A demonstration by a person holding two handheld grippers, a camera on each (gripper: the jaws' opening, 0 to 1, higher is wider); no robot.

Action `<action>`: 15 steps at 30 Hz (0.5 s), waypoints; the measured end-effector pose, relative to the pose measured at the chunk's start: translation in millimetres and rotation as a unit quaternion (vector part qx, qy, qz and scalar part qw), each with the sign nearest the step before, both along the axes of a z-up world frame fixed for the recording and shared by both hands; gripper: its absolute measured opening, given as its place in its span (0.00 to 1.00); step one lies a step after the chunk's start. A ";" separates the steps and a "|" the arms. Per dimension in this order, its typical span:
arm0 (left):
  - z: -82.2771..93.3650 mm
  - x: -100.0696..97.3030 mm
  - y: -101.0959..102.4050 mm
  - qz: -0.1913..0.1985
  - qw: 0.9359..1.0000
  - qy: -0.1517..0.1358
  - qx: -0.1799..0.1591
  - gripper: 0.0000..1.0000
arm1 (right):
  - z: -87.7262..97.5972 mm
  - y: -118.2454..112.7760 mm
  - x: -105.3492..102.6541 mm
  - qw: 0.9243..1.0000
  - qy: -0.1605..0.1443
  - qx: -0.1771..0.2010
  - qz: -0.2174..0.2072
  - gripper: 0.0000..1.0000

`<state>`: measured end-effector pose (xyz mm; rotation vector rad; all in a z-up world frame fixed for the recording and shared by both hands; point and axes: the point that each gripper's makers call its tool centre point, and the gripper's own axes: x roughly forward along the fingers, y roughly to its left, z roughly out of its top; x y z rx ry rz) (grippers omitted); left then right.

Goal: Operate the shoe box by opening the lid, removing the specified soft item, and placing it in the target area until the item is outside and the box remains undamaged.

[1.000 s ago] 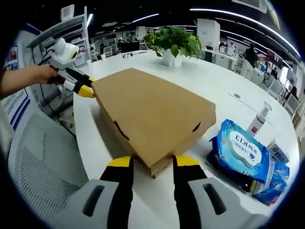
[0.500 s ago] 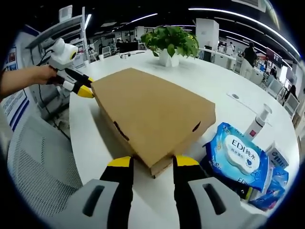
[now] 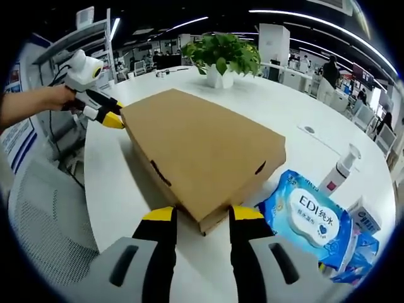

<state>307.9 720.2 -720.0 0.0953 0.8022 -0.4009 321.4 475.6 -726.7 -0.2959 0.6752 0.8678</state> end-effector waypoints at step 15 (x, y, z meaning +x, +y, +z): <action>0.7 26.2 -1.6 0.003 1.000 -0.003 -0.004 0.34 | 0.4 -0.8 28.5 1.000 -0.002 -0.006 0.002 0.30</action>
